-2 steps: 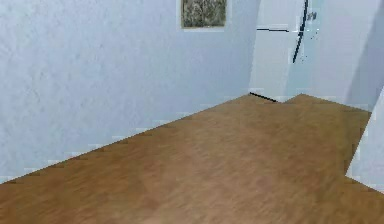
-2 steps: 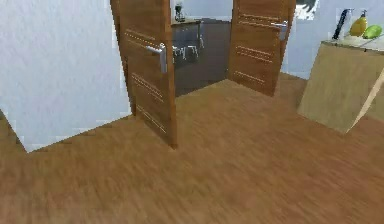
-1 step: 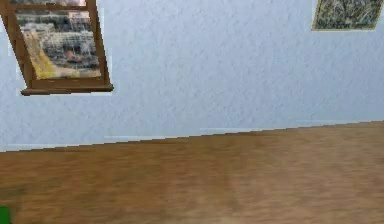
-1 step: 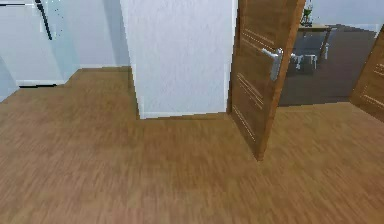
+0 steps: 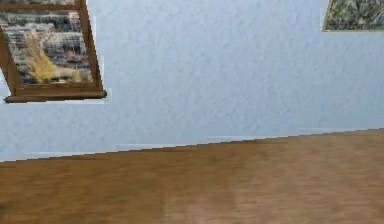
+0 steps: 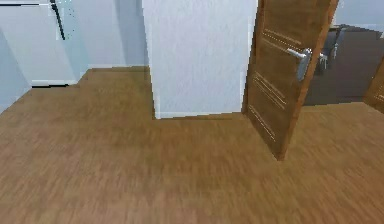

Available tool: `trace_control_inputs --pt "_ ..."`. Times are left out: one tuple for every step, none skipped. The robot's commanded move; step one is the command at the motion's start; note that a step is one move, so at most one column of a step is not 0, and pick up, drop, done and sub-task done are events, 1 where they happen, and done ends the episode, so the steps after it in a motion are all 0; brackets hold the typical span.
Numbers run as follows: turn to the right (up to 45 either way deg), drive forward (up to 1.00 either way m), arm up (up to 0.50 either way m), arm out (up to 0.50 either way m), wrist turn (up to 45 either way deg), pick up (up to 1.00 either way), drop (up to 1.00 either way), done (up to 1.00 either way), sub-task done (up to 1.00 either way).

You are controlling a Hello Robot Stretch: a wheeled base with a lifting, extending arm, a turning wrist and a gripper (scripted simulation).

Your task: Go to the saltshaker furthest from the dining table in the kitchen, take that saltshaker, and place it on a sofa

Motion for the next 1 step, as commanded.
trace_control_inputs --pt "-24.0 0.0 0.0 0.0 0.0 0.0 0.0 0.0 0.0"
